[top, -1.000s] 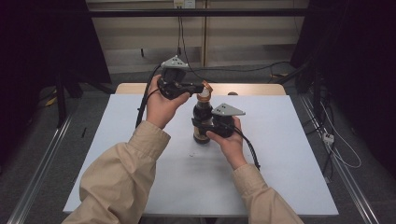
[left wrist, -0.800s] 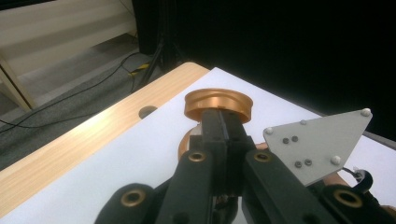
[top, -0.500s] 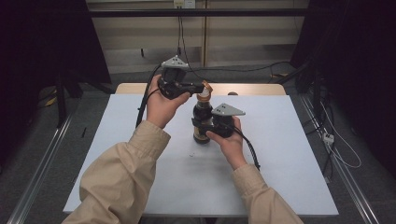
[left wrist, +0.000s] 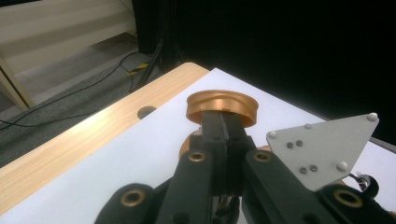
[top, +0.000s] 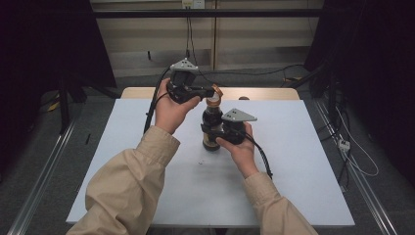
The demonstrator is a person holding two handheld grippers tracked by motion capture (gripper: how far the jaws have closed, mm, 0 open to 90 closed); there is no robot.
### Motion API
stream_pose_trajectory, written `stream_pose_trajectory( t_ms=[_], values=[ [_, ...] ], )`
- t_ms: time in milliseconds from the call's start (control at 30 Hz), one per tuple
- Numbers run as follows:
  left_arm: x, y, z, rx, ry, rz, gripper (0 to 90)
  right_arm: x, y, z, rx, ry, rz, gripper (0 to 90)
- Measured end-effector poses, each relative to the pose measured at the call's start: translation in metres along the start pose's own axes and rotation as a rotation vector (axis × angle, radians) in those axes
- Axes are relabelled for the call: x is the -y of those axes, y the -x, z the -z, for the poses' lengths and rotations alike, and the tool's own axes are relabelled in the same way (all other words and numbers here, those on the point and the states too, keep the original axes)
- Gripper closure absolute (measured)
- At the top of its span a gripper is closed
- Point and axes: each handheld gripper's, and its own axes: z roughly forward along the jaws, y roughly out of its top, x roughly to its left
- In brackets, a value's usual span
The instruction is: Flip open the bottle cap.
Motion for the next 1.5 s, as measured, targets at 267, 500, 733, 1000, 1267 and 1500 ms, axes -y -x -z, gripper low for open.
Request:
stream_pose_trajectory(
  t_ms=[267, 500, 733, 1000, 1267, 1500],
  values=[
    [-0.0013, -0.0005, -0.0015, 0.001, -0.005, 0.002, 90.0, 0.0001, -0.0003, -0.0001, 0.002, 0.001, 0.0, 30.8],
    [-0.0018, -0.0003, -0.0036, 0.006, 0.0, 0.002, 90.0, 0.0002, -0.0001, -0.0001, 0.0, 0.002, 0.0, 30.8],
    [-0.0033, 0.0006, -0.0055, 0.01, 0.002, 0.002, 90.0, 0.0002, -0.0002, 0.0, 0.001, 0.0, 0.0, 30.8],
    [-0.005, 0.0008, -0.008, 0.01, 0.004, 0.001, 90.0, 0.0002, -0.0006, 0.0, 0.002, 0.001, 0.001, 30.8],
    [-0.0049, 0.001, -0.0083, 0.009, -0.005, 0.001, 90.0, 0.0005, -0.0002, -0.0002, 0.002, 0.006, 0.004, 30.7],
    [-0.0045, 0.0006, -0.0027, 0.021, 0.004, -0.005, 90.0, 0.0009, -0.0007, -0.0002, 0.006, 0.011, 0.004, 30.3]
  ],
)
